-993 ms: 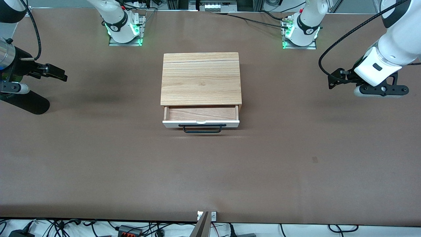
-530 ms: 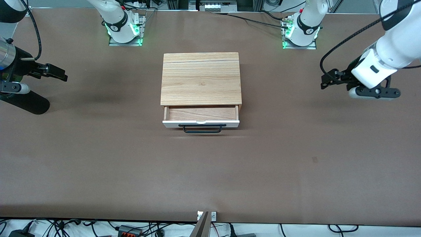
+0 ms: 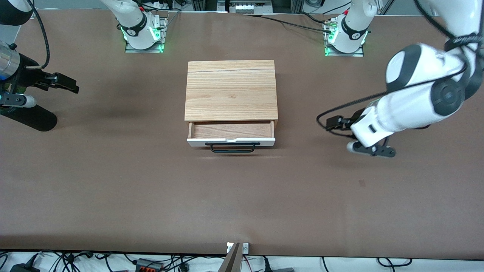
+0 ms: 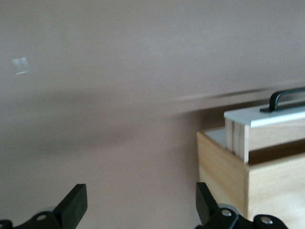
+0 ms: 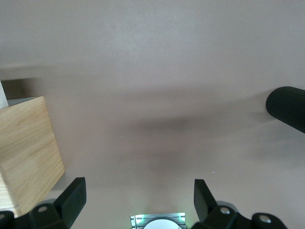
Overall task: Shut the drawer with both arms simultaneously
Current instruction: 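Move the left gripper toward the drawer while the right gripper approaches too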
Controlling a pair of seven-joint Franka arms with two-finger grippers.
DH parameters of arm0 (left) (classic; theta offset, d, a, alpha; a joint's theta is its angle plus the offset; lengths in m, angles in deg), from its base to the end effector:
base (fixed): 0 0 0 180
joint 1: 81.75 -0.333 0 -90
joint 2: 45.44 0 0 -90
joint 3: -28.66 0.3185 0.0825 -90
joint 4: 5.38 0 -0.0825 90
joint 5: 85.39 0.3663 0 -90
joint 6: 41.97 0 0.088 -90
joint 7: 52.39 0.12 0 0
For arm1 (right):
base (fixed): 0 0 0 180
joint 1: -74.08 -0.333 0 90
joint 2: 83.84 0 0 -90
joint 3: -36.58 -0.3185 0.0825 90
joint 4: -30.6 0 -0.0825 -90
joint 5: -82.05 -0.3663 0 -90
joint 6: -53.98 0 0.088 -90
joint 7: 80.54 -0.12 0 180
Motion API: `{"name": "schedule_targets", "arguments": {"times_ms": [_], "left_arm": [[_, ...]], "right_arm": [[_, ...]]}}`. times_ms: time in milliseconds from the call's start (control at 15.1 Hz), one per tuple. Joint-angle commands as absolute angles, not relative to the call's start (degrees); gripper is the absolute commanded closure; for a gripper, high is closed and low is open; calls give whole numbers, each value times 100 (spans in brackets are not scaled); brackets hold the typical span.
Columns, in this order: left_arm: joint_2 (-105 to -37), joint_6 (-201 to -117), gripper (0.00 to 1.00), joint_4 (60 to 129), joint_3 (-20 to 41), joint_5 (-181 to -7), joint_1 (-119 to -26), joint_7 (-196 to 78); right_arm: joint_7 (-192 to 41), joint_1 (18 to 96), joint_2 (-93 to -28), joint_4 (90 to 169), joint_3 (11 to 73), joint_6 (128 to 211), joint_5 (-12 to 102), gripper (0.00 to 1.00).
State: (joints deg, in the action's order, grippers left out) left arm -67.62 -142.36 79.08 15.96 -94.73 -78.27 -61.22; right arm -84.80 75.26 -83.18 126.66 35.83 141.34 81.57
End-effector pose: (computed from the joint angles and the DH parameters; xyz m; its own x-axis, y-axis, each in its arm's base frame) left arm 0.6205 -0.1765 0.4499 0.9857 -0.0935 -0.1399 -0.0614 -0.9739 0.2184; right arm 0.5269 -0.0030 0.5569 0.9833 -0.0813 -0.1628 -0.0818 -0.9966 0.0036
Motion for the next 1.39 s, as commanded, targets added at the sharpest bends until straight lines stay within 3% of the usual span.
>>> {"name": "schedule_targets", "arguments": {"times_ms": [0,397,662,1060,1325], "left_arm": [[-7180,-14391,0,7460,1600,-9550,-7614,-6442],[-7769,-15453,0,7425,1661,-9506,-7288,-6820],[-8077,-15999,0,7407,1661,-9497,-7148,-7023],[-8508,-16580,0,7205,1679,-9471,-6734,-7366],[-8543,-16616,0,7240,1679,-9462,-6506,-7366]], "right_arm": [[-8467,7488,-8227,12596,3544,14029,8082,0],[-8528,6926,-7270,12552,3526,14387,8056,0],[-8625,6452,-6698,12552,3526,16019,7899,0],[-9134,5960,-5881,12544,3526,18217,6475,0],[-9599,5432,-5345,12535,3526,19931,6474,0]]}}
